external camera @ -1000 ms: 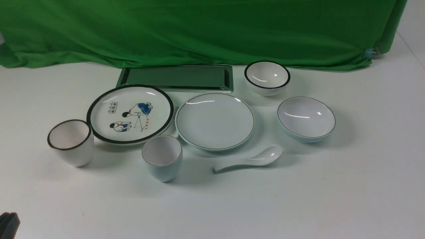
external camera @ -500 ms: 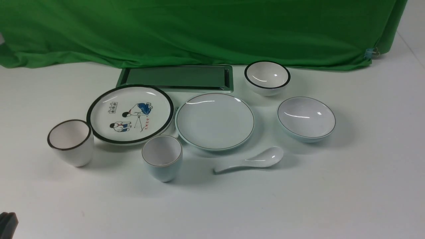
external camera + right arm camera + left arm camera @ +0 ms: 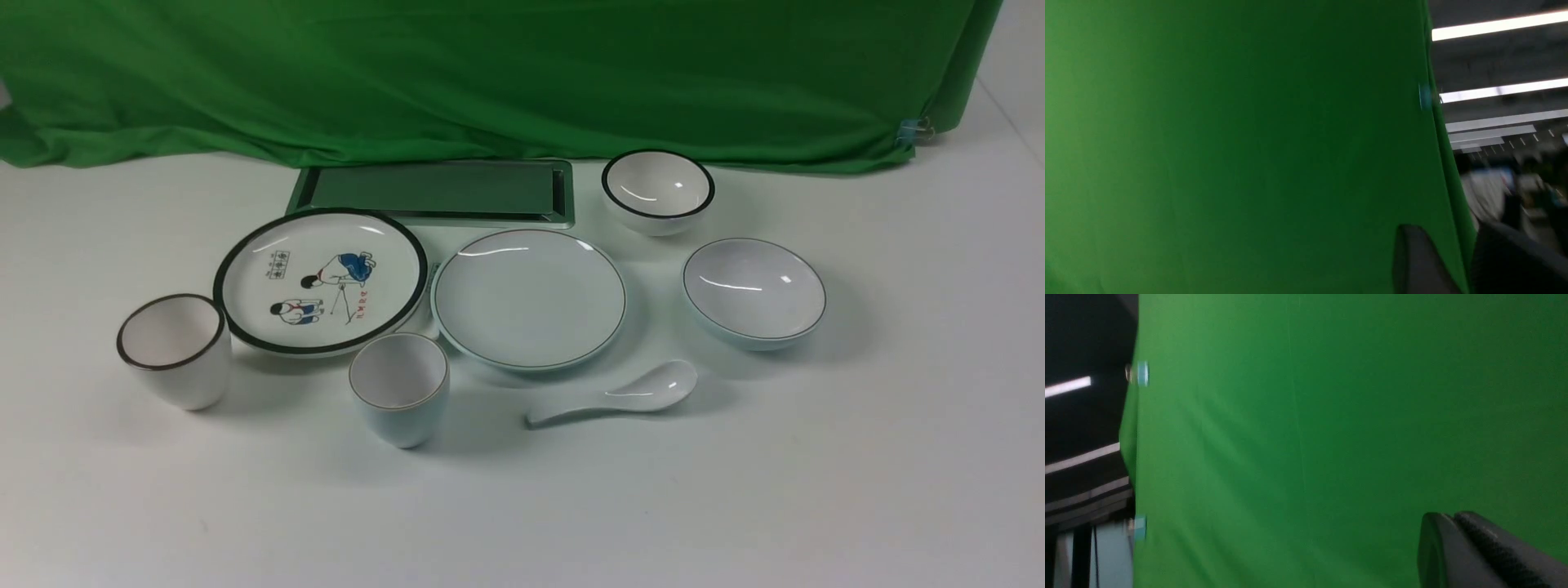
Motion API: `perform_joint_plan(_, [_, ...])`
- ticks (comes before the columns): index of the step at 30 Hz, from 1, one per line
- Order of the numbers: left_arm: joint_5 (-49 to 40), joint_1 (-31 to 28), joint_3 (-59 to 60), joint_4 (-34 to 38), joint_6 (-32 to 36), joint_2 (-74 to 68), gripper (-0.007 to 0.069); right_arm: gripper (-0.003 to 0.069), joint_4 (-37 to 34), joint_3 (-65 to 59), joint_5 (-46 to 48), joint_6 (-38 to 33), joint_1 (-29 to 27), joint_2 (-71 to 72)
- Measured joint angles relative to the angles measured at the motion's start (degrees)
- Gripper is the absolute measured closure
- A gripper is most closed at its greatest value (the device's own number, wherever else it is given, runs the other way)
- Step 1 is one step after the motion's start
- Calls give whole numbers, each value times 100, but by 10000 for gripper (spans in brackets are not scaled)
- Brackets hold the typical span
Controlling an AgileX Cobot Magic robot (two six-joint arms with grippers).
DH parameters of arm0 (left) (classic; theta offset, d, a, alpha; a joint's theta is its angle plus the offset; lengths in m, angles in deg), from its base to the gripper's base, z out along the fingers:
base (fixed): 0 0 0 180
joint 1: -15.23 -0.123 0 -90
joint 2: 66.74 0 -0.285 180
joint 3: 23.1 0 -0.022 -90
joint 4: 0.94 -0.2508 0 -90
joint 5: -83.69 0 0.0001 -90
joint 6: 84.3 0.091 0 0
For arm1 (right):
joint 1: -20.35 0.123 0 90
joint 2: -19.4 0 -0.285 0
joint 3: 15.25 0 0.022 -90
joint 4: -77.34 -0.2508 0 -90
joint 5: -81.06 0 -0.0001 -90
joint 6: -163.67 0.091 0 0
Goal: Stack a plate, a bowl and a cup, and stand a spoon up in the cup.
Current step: Use the right arm to grab a blue rice bowl
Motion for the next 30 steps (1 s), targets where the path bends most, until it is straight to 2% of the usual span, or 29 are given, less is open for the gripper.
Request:
perform_joint_plan(2, [704, 0, 0, -42, -210, 0, 653, 417, 0, 5, -465, 392, 0, 0])
perform_joint_plan(5, [1195, 0, 0, -14, -637, 0, 653, 418, 0, 5, -504, 574, 0, 0])
perform_joint_plan(8, [652, 0, -297, 35, -1362, -206, 653, 447, 0, 312, 27, 518, 0, -155])
perform_joint_plan(11, [-512, 0, -1118, -164, -1620, -813, 653, 528, 0, 1008, 650, -243, 0, -646])
perform_joint_plan(14, [-1087, 0, -1861, -498, -1657, -1737, 653, 613, 4, 1627, 1146, -1235, 0, -1381])
perform_joint_plan(16, [-1112, 0, -2274, -608, -1668, -2554, 653, 643, 4, 1971, 1427, -1773, 0, -2078])
perform_joint_plan(20, [-774, 0, -2523, -607, -1963, -3715, 653, 644, 4, 2225, 1688, -2104, 0, -3199])
perform_joint_plan(22, [-394, 0, -2586, -917, -2773, -4756, 653, 644, 4, 2573, 2336, -2159, 0, -4357])
perform_joint_plan(23, [-387, 0, -2597, -997, -2849, -4899, 653, 644, 4, 2615, 2421, -2152, 0, -4436])
perform_joint_plan(25, [-530, 39, -2890, -2894, -4212, -5610, 653, 642, 4, 3393, 3958, -2153, 0, -5474])
perform_joint_plan(27, [-635, 225, -3288, -5176, -6251, -6104, 653, 636, -22, 4107, 5265, -2281, 0, -6214])
perform_joint_plan(28, [-653, 316, -3476, -5904, -7144, -6286, 653, 634, -56, 4425, 5801, -2372, 0, -6530])
perform_joint_plan(29, [-689, 433, -3722, -7115, -8217, -6494, 653, 629, -141, 4810, 6390, -2506, 4, -6906])
perform_joint_plan(30, [-699, 525, -3907, -8148, -8934, -6654, 653, 620, -240, 5105, 6776, -2613, 4, -7186])
